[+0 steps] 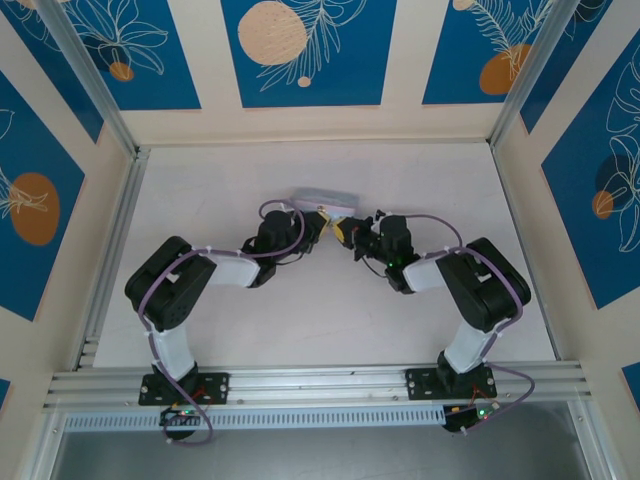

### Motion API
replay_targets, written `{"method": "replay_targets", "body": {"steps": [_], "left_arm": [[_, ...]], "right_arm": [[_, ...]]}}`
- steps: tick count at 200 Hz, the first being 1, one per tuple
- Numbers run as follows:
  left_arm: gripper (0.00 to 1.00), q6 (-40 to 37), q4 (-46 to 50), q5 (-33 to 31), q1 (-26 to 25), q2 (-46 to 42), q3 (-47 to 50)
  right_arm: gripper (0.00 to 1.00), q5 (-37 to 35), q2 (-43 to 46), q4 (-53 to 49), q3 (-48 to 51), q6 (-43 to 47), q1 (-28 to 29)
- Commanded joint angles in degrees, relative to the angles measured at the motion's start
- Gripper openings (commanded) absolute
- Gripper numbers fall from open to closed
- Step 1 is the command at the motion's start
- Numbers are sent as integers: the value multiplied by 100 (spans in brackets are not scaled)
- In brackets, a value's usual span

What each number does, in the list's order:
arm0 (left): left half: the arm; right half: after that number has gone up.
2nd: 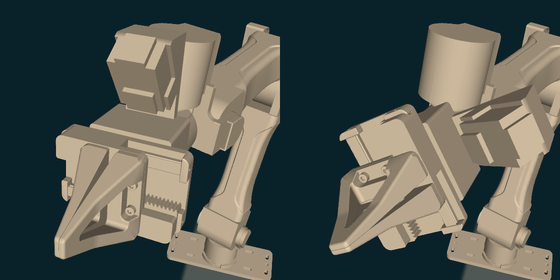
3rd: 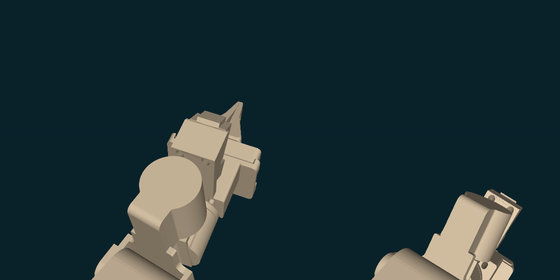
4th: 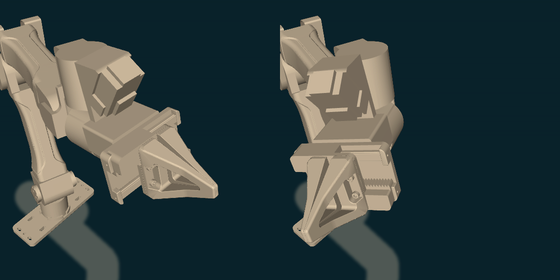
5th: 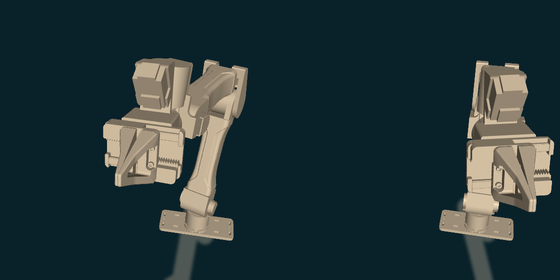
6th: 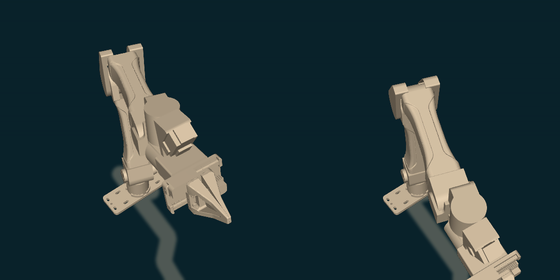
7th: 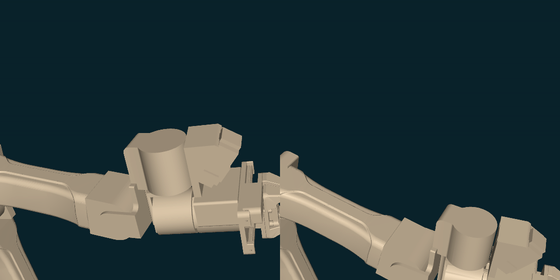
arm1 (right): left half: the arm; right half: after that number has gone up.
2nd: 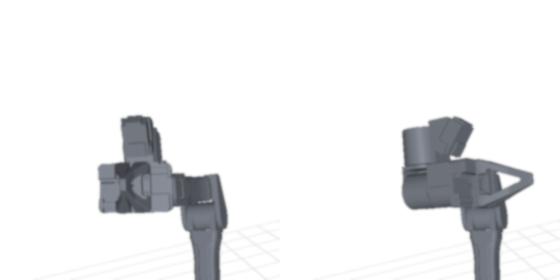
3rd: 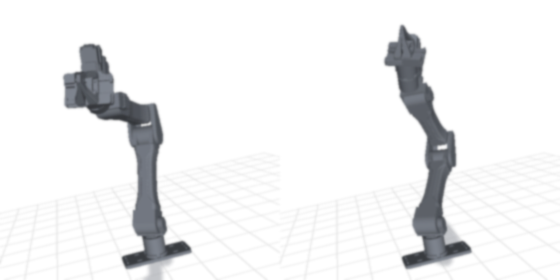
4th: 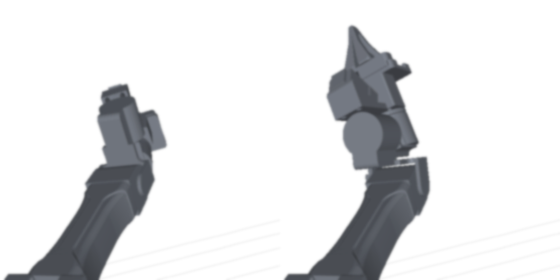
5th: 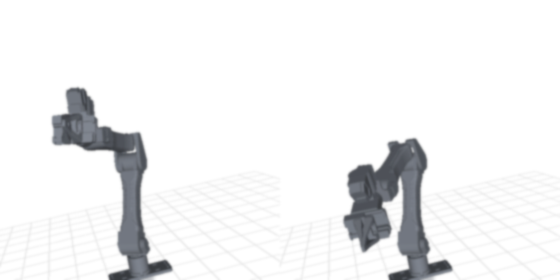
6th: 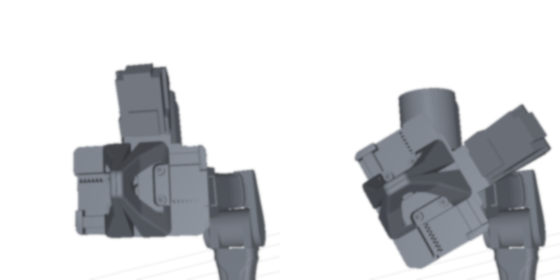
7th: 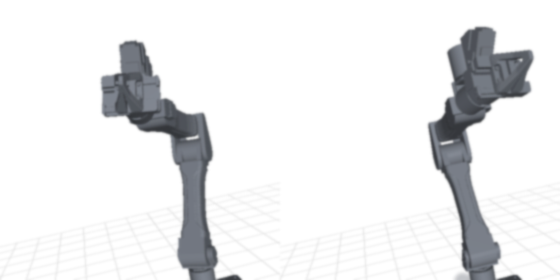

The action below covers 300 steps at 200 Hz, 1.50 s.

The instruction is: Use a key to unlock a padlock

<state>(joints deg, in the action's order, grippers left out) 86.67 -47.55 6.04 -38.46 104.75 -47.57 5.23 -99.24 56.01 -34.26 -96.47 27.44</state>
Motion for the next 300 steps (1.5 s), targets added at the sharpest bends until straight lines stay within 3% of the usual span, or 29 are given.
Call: {"method": "replay_targets", "body": {"steps": [1, 57, 89, 127, 193, 232, 253, 300], "left_arm": [[0, 32, -620, 818, -329, 48, -369], [0, -59, -738, 686, -405, 203, -24], [0, -151, -736, 462, -404, 269, 141], [0, -255, -723, 323, -385, 404, 151], [0, -406, -663, 379, -347, 554, 156], [0, -493, -565, 457, -322, 566, 169], [0, -520, -451, 489, -315, 534, 154], [0, -528, 7, 672, -312, 469, -31]], "right_arm": [[0, 413, -280, 68, -497, -38, 488], [0, 386, -347, 232, -188, -92, 308], [16, 486, -142, 218, 94, 51, 92], [47, 877, 290, -274, 298, 445, -159], [67, 1210, 1747, -2571, 604, 1830, -526], [68, 729, 2457, -5286, -208, 3716, -456], [61, 127, 2576, -6382, -626, 4894, -328], [44, -824, 2326, -7065, -1115, 6797, 13]]}}
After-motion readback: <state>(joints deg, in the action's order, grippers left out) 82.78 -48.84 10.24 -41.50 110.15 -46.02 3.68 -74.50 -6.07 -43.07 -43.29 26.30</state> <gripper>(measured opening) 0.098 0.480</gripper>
